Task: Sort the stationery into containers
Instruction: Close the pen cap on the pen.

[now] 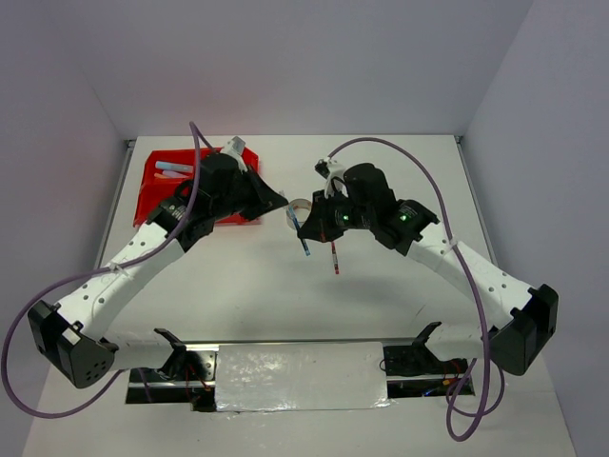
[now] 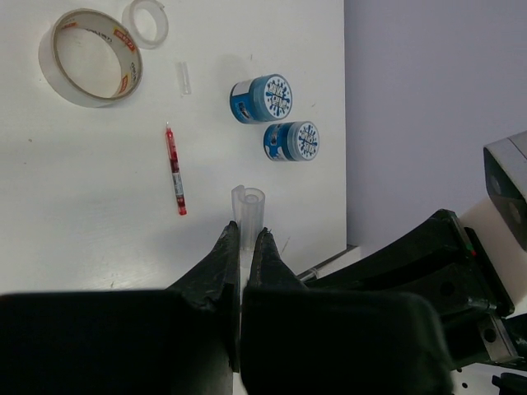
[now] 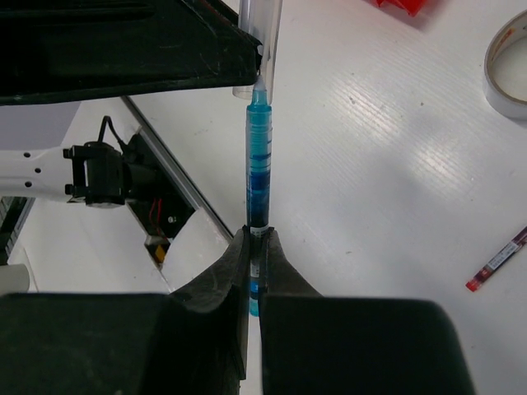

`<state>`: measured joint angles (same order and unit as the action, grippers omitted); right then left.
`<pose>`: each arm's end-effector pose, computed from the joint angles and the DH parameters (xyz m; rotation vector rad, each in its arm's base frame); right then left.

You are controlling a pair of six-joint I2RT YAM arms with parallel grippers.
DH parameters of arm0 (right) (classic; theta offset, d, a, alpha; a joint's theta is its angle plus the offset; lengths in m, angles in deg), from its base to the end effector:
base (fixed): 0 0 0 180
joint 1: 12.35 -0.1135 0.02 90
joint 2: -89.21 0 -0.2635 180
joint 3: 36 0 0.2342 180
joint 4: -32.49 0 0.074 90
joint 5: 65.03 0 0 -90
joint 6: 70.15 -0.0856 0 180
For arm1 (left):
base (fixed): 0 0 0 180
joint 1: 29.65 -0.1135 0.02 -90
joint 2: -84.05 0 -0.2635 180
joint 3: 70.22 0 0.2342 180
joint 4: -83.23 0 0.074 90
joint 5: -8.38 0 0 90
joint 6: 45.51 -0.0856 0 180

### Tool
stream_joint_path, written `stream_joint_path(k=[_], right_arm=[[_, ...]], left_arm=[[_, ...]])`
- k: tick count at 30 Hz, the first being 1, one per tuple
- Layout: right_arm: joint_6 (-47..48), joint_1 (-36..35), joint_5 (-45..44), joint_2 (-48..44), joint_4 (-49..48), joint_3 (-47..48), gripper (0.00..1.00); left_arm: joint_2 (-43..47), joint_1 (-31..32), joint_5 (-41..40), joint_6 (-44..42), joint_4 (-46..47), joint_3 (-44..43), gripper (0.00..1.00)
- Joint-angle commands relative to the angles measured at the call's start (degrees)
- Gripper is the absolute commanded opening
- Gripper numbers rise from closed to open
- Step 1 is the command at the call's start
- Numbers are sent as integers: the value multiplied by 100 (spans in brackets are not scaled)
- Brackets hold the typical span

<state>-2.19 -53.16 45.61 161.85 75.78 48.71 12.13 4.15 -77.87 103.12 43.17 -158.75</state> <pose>0.2090 0.2203 0.3341 -0.5923 2.1739 1.0065 0.2536 -0.1765 0.3675 -0.4180 2.1140 -1.0695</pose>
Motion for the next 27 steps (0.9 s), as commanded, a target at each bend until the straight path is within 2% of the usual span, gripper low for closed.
stream_joint_path(k=[1,15,27], right_arm=[[51,30,203,66,-138,264,0],[-90,30,159,-13,-199,-105,0],[-90,30,256,101,-190,62,0]], left_arm=[[-77,-58,-6,-106,140,-136,0],[-94,-234,-94,-97,43,-391,0],[-50,-242,144,34,280,-207,0]])
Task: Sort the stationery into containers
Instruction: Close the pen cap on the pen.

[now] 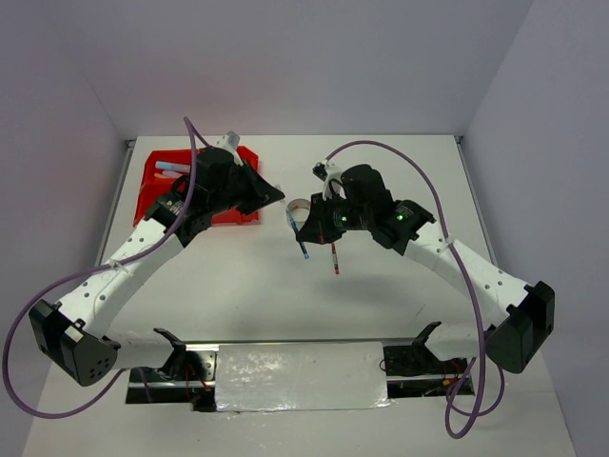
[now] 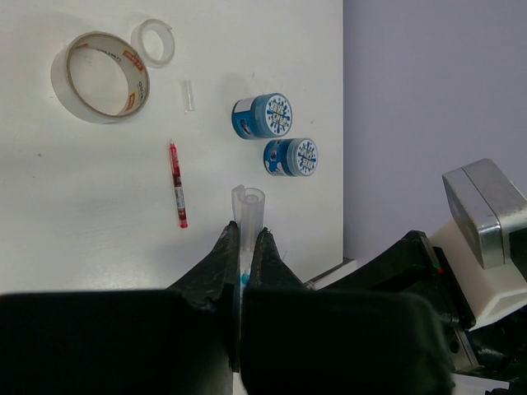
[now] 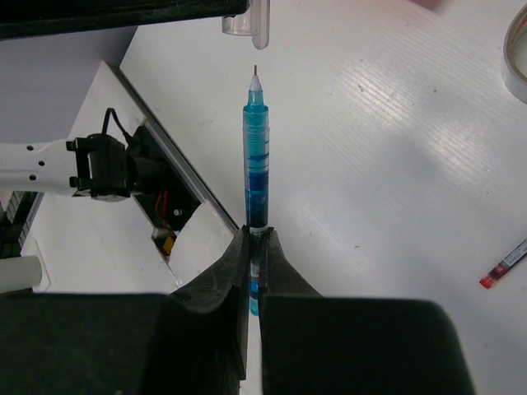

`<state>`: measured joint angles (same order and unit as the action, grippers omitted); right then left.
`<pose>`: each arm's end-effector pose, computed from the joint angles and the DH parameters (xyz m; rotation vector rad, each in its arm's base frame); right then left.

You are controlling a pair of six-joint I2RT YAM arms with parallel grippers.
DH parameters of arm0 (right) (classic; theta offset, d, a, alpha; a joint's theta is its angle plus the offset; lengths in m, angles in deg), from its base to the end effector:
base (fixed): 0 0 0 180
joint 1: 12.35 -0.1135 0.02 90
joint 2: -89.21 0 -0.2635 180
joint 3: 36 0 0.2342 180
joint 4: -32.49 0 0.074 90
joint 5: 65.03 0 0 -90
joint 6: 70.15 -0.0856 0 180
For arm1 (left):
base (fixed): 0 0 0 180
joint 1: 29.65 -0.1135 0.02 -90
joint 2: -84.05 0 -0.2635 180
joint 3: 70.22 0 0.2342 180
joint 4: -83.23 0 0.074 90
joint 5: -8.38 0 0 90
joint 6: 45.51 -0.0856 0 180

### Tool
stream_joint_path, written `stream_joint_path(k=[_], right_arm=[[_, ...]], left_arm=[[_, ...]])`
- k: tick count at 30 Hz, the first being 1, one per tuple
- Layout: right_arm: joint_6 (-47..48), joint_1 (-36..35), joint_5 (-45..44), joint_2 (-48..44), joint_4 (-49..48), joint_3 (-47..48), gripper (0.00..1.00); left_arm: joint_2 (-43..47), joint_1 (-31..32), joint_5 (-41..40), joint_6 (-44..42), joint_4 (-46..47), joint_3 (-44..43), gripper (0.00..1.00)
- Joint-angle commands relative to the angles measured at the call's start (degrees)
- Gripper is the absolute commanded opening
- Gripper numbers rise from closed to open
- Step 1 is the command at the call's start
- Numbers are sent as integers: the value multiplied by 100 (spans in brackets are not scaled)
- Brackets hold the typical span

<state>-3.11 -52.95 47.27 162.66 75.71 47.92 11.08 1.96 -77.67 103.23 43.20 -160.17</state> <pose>0.2097 0.2226 0.3258 -0.5905 2.2101 1.0349 0.2639 -0.1693 0.3714 -0.4546 2.0924 -1.0560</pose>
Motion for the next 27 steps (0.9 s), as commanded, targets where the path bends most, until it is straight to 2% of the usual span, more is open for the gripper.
stream_joint_path(k=[1,27], right_arm=[[2,8,99,20,-184,150,0],[72,8,116,82,-158,378,0]], left_arm=[[63,-24,133,23,287,-48,0],[2,-24,185,6,322,164,0]])
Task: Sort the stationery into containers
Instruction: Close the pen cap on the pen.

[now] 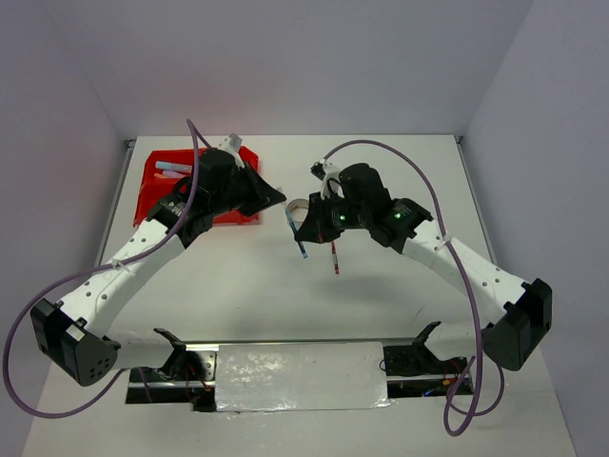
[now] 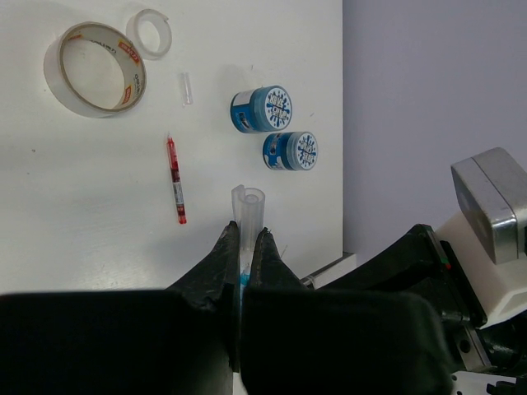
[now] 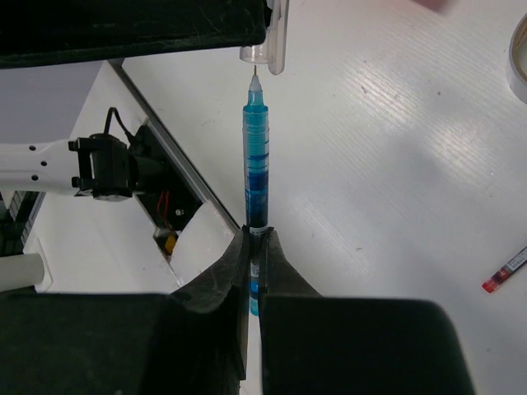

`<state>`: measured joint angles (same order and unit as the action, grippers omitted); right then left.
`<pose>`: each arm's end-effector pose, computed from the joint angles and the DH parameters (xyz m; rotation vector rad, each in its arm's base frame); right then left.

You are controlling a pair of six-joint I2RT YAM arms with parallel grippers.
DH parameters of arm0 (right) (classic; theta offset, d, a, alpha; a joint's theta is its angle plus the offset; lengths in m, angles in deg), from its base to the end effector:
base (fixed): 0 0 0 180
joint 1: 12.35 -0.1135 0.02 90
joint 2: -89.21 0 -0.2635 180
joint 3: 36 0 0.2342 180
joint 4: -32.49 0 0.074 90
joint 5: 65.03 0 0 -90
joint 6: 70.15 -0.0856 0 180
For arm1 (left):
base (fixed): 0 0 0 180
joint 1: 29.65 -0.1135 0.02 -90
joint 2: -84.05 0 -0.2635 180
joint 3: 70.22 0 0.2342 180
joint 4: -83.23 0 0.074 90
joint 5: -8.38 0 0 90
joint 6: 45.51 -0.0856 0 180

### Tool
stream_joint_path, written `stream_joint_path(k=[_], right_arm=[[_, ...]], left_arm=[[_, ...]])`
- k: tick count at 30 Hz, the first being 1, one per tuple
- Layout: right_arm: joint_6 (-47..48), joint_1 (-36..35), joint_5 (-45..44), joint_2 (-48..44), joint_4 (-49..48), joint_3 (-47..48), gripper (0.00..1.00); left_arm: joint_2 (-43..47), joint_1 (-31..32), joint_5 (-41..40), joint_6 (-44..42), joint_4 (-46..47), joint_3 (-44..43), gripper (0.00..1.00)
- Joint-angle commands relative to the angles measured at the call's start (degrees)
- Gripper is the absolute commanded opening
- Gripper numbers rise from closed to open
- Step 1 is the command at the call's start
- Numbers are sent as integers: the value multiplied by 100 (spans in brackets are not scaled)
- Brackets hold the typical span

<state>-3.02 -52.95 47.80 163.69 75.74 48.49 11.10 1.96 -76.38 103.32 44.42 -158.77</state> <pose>0.2122 0.2257 0.3243 -0.5981 2.2183 1.0412 0.2639 -0.1716 0.3656 -0.4428 2.1047 -1.0753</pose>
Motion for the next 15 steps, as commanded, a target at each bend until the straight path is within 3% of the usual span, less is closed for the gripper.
stream_joint_path(k=[1,15], right_arm=[[72,8,55,-4,-151,339,0],[90,8,-59,155,-125,462,0]], left_arm=[[0,-24,65,-20,217,15,0],[-27,-24,197,-29,217,-20,0]])
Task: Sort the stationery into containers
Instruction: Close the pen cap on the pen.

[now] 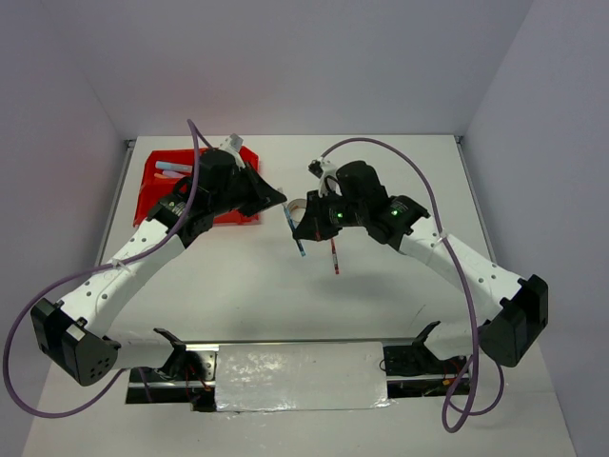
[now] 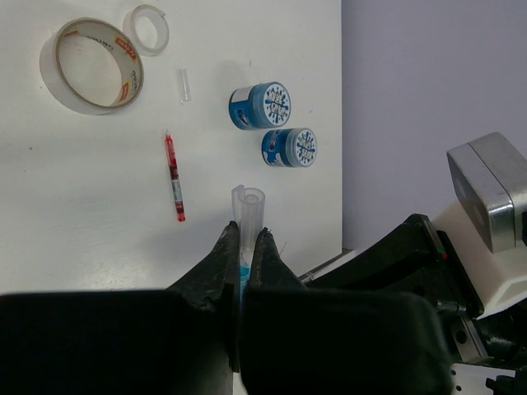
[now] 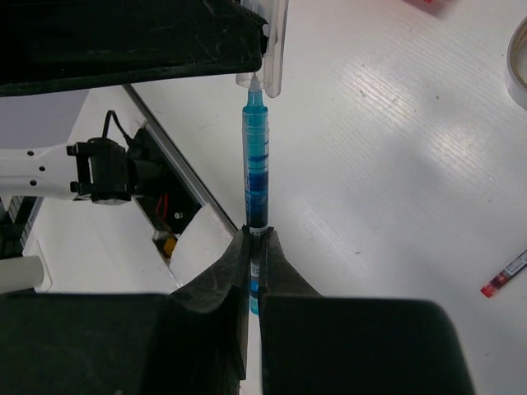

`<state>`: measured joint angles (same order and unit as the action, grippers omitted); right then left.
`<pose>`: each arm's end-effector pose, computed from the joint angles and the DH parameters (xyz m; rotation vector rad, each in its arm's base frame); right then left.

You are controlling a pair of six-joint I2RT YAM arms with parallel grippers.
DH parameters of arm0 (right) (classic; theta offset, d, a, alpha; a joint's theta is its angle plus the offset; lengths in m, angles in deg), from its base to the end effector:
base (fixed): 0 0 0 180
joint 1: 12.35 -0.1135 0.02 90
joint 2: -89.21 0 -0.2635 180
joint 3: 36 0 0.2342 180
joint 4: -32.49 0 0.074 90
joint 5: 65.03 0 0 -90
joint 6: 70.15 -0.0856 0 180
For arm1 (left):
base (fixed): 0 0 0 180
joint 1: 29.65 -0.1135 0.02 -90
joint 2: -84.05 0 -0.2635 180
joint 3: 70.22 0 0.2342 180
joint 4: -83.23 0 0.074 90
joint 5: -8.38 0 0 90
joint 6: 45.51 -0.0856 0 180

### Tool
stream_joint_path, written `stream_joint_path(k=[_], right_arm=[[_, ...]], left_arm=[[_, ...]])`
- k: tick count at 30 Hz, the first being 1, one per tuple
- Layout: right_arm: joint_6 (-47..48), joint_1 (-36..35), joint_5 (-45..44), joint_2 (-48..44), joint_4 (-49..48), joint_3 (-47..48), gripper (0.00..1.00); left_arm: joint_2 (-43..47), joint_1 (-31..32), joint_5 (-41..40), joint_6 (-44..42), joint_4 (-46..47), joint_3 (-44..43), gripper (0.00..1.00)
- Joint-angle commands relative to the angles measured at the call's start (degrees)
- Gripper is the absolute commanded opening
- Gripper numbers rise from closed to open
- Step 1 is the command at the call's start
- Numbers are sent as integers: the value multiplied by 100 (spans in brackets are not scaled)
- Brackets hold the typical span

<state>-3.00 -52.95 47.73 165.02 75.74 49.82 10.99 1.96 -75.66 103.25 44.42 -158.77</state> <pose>0.2168 0.2295 0.3258 -0.5977 2.2181 1.0398 0.2637 -0.1727 0.3651 -0.4340 2.1119 -1.0847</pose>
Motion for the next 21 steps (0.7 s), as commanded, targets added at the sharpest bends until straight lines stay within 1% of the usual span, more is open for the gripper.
stream_joint_path(k=[1,12,21], right_arm=[[97,17,-53,30,-124,346,0],[202,52,-79,118,-2,698,0],[237,122,-141,285,-89,794,0]], left_arm=[[-7,-24,108,-23,217,-20,0],[-33,-24,134,-110,190,50,0],[-42,-24,397,-32,366,164,0]])
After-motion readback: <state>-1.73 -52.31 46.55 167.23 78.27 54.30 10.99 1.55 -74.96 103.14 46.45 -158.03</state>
